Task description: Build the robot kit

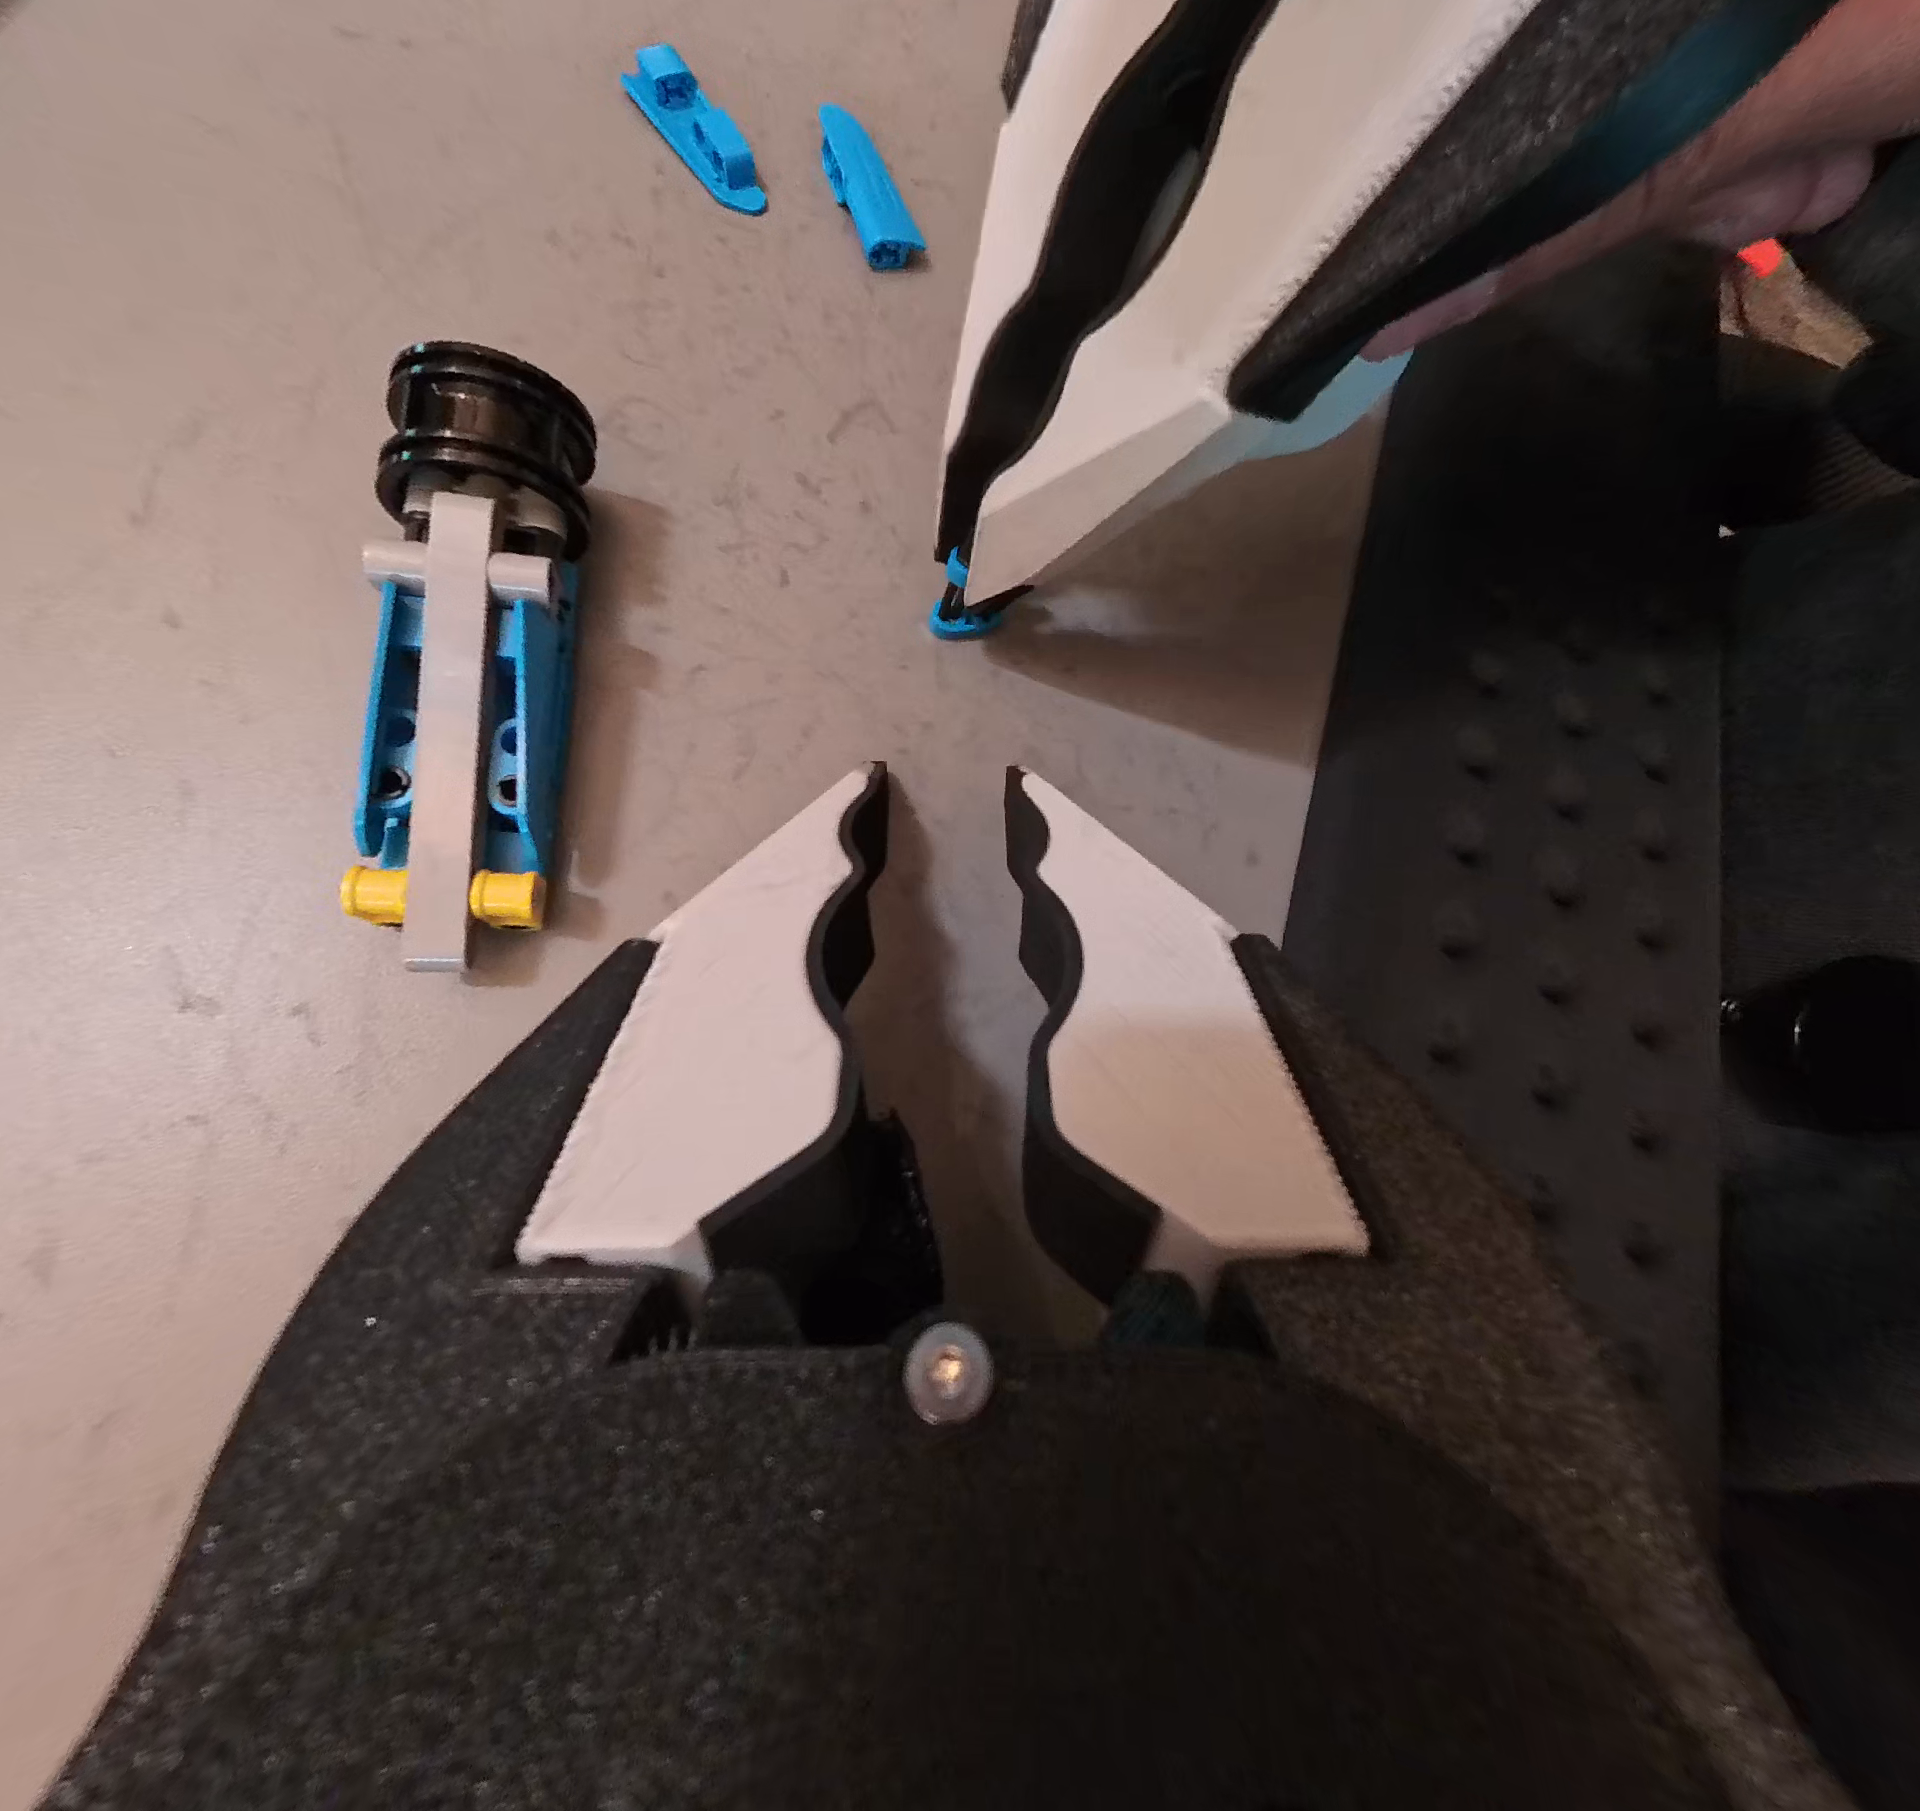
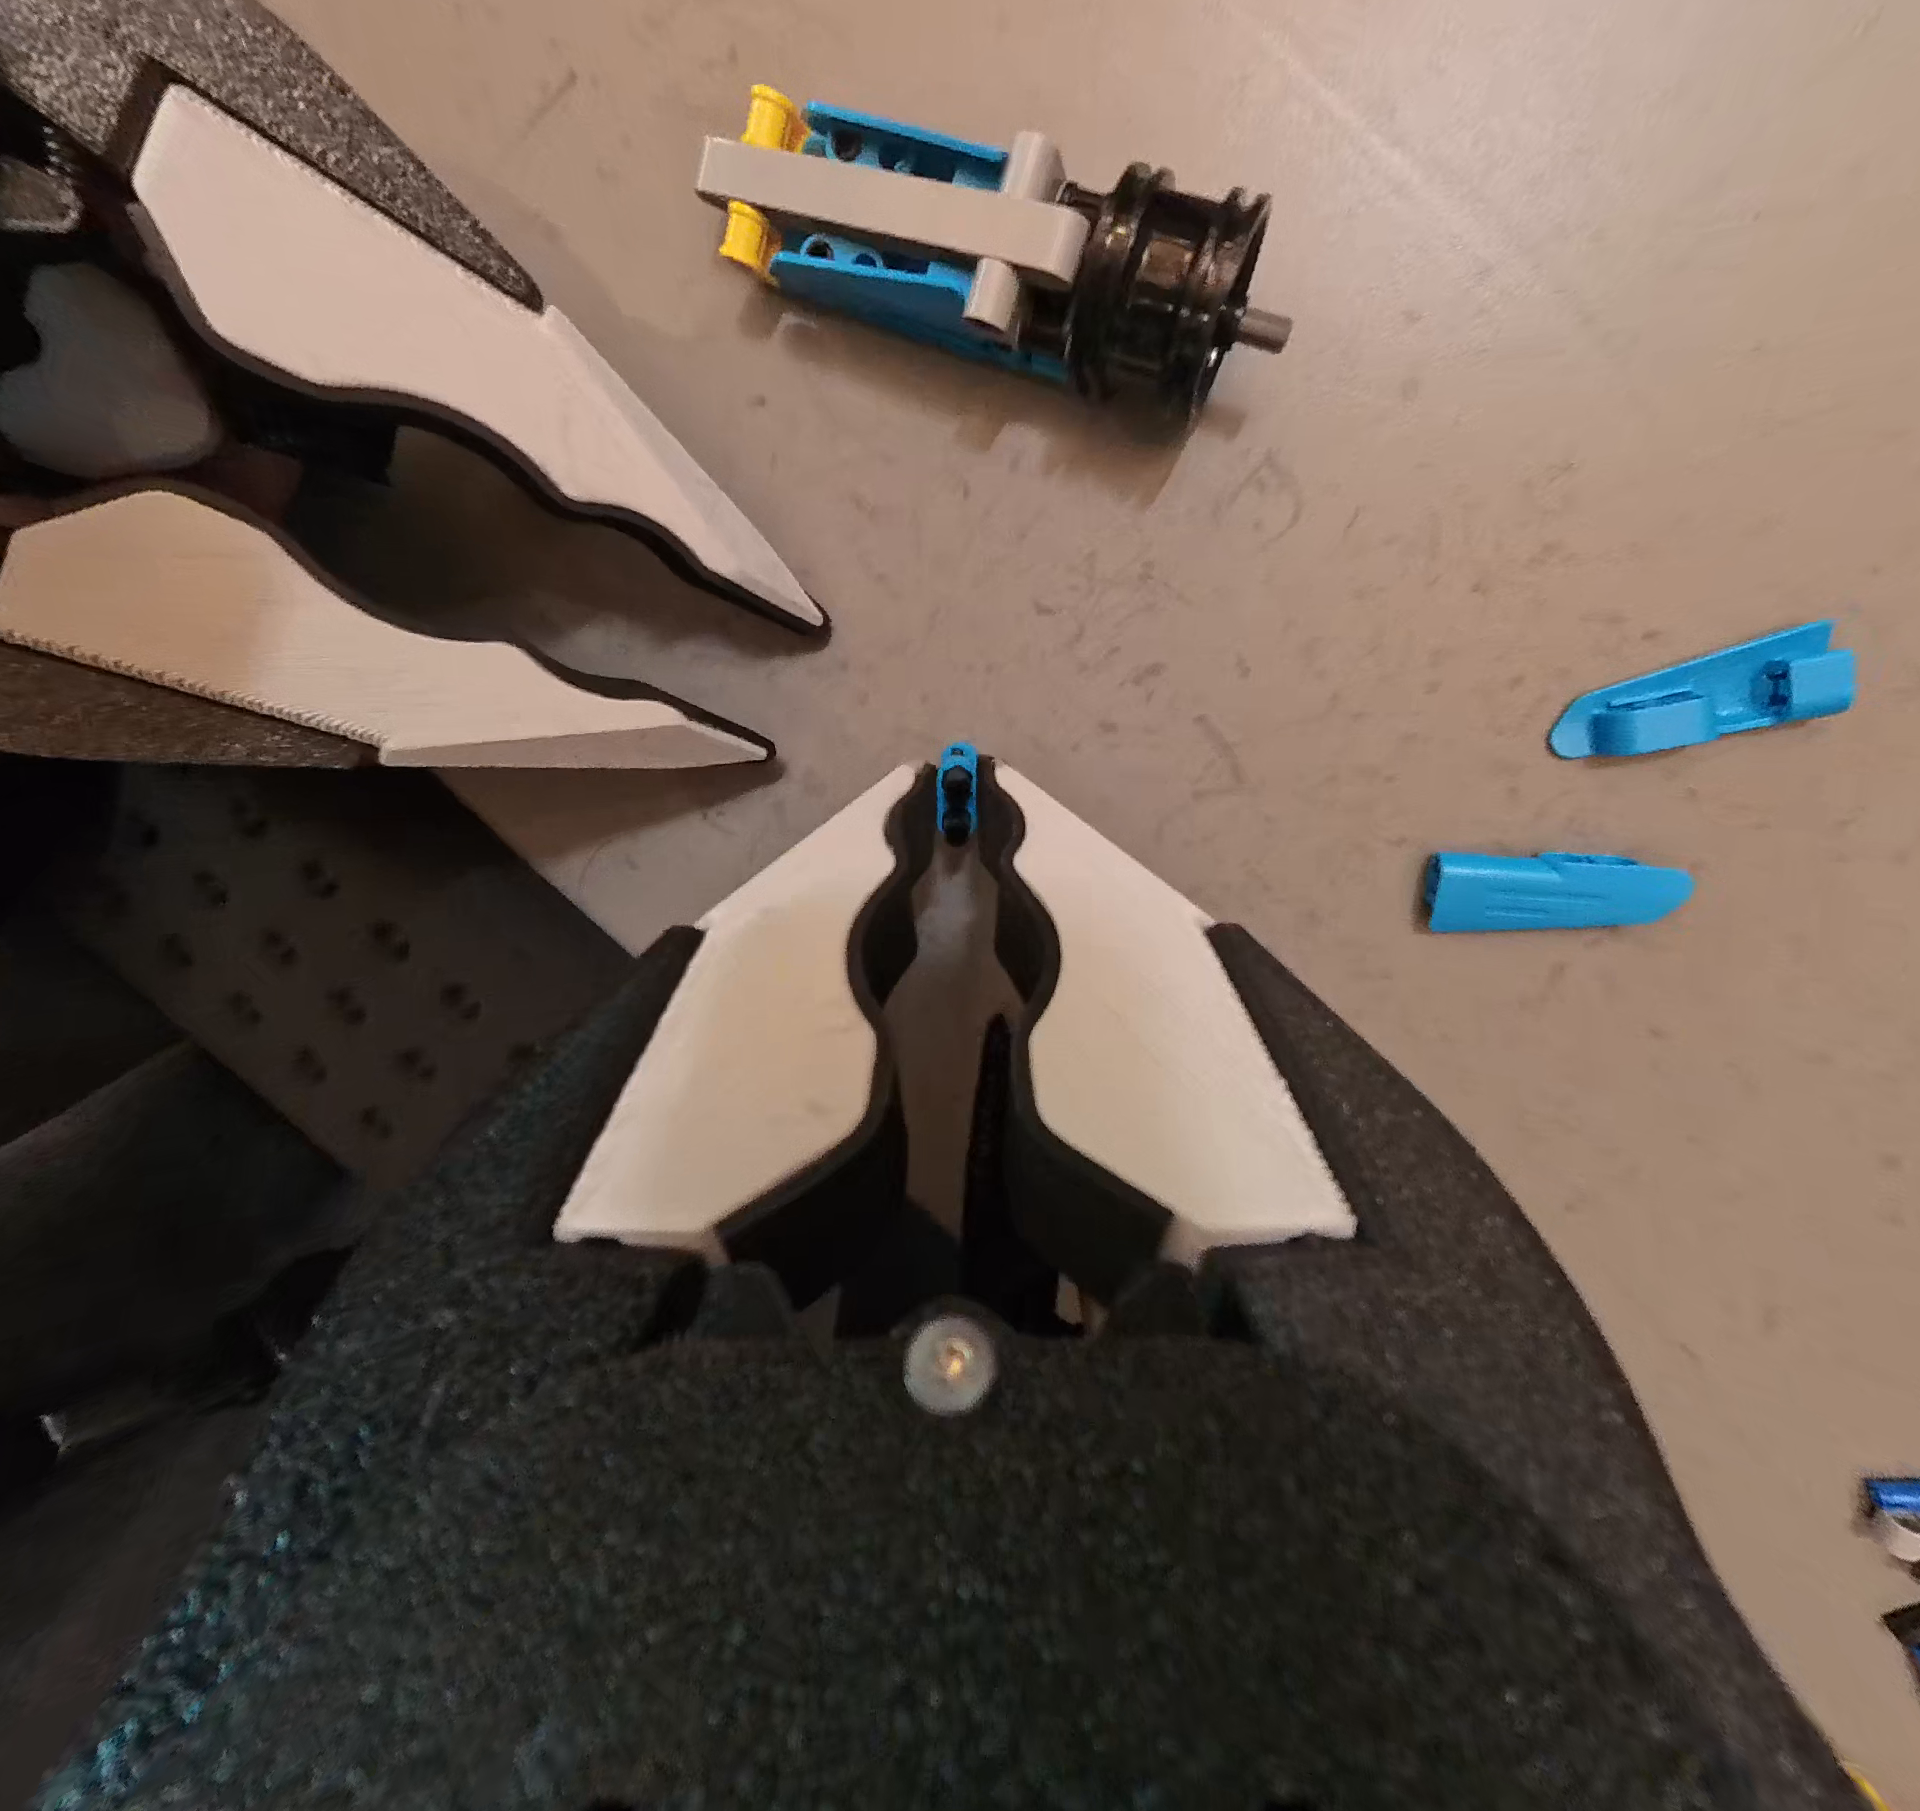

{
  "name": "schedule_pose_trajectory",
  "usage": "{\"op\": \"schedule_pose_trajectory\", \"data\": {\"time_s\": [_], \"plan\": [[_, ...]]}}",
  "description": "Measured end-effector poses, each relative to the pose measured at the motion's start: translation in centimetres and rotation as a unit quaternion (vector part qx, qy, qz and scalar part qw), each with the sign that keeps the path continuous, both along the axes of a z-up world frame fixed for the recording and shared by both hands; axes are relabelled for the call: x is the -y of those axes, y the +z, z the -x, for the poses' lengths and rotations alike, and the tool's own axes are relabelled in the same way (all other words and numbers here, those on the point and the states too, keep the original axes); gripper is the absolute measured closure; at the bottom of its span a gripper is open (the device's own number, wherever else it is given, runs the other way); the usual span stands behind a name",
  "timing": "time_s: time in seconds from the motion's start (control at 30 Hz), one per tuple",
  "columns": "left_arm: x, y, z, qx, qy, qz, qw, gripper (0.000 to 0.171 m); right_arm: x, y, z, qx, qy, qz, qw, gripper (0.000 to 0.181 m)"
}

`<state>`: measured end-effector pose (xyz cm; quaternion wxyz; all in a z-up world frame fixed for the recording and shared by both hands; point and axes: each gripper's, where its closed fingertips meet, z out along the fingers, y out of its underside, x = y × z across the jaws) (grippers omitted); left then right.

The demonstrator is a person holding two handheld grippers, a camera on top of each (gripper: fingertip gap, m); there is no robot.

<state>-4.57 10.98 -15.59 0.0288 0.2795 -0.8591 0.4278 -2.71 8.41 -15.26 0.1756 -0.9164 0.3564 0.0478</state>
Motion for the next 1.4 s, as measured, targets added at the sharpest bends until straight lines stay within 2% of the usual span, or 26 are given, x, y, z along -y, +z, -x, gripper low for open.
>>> {"op": "schedule_pose_trajectory", "data": {"time_s": [0.4,0.87,1.13,1.4], "plan": [[0.03,0.0,0.01,-0.003,0.0,0.002,1.0,0.15,0.18,0.0,0.25,0.013,-0.007,0.017,1.0,0.174],[-0.01,0.0,0.09,-0.002,0.001,0.001,1.0,0.15,0.07,-0.21,0.26,0.066,0.009,0.056,0.996,0.174],[-0.01,0.0,0.1,-0.003,0.001,0.002,1.0,0.15,0.14,-0.22,0.43,0.078,-0.001,0.025,0.997,0.174],[0.01,0.01,0.1,-0.005,0.0,0.003,1.0,0.15,0.18,-0.12,0.45,0.064,-0.037,-0.052,0.996,0.174]]}}
